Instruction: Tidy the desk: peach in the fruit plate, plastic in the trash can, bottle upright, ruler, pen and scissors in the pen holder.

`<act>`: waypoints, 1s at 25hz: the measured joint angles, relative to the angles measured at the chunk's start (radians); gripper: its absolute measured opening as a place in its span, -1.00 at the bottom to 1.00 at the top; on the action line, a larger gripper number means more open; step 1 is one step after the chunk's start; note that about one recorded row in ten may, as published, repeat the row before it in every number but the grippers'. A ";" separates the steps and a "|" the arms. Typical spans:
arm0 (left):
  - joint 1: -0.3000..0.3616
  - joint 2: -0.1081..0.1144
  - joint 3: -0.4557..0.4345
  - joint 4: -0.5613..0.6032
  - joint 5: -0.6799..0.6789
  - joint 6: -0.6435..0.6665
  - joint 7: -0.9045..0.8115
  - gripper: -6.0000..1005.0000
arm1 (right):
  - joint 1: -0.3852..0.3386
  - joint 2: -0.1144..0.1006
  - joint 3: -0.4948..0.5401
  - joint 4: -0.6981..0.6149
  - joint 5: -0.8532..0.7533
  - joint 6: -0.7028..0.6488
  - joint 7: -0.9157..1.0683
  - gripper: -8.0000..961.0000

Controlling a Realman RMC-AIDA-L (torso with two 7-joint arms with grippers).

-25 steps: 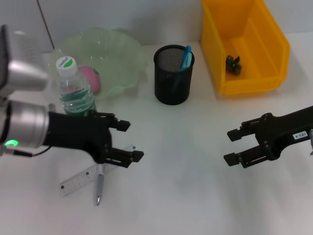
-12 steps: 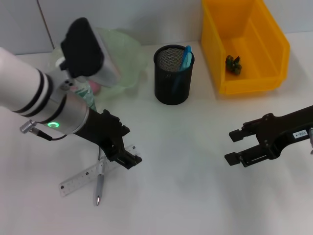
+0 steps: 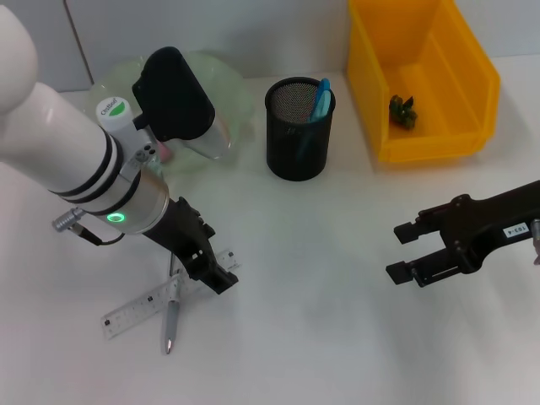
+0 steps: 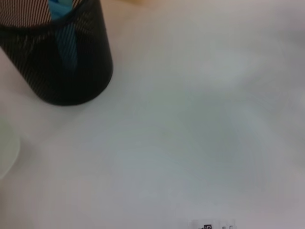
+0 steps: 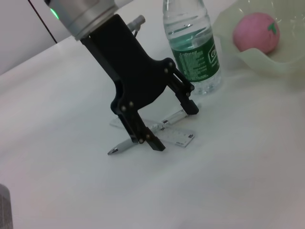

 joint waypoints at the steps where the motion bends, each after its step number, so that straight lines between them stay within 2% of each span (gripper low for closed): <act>1: -0.004 0.000 0.003 -0.007 0.002 -0.003 -0.004 0.67 | 0.000 0.000 0.000 0.000 0.000 0.000 0.000 0.61; 12: -0.021 -0.001 0.033 -0.070 0.008 -0.043 -0.016 0.67 | 0.005 0.002 0.000 0.000 0.000 0.002 -0.001 0.61; 25: -0.020 0.000 0.047 -0.085 0.006 -0.056 -0.005 0.66 | 0.007 0.002 -0.003 0.006 0.000 0.003 -0.001 0.61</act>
